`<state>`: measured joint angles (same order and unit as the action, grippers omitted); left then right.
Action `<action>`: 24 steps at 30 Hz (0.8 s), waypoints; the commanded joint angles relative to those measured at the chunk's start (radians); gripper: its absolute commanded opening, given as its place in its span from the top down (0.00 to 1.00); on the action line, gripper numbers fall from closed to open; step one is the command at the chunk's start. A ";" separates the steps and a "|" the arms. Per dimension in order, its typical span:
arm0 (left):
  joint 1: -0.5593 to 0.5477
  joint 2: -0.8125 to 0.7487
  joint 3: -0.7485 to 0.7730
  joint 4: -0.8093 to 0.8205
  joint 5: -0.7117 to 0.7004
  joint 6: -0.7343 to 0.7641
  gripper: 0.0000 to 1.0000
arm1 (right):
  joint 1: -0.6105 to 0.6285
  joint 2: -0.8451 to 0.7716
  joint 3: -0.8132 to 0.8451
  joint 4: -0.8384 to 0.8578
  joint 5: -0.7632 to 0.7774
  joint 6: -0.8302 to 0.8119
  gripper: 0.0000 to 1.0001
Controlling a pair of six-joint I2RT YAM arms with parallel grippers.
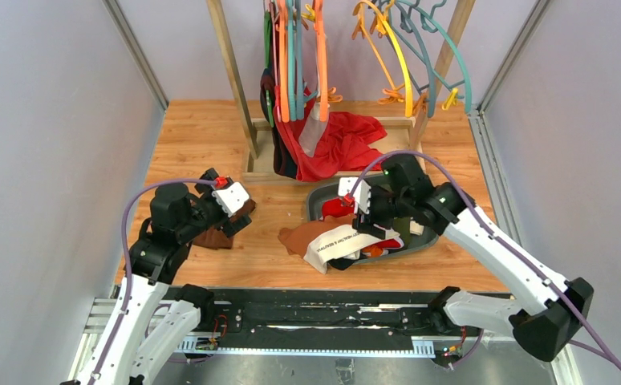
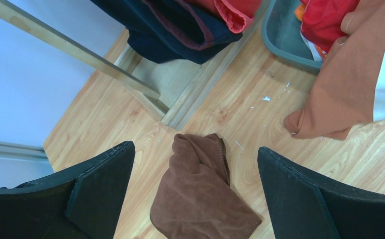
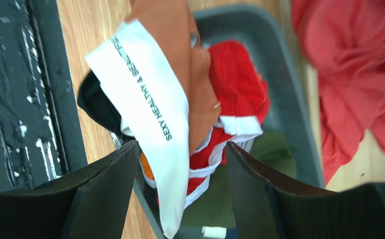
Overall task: Remove the underwear clipped to the hanger
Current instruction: Adjust the underwear in the bin.
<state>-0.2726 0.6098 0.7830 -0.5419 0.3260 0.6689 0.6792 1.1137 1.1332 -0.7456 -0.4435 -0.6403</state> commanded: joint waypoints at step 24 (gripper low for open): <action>-0.002 -0.022 -0.022 0.042 0.018 0.009 0.02 | 0.003 0.083 -0.083 -0.083 0.289 -0.005 0.98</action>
<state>-0.2726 0.5968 0.7719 -0.5262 0.3336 0.6731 0.6800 1.2449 1.0031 -0.7795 -0.1818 -0.6521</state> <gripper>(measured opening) 0.982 0.056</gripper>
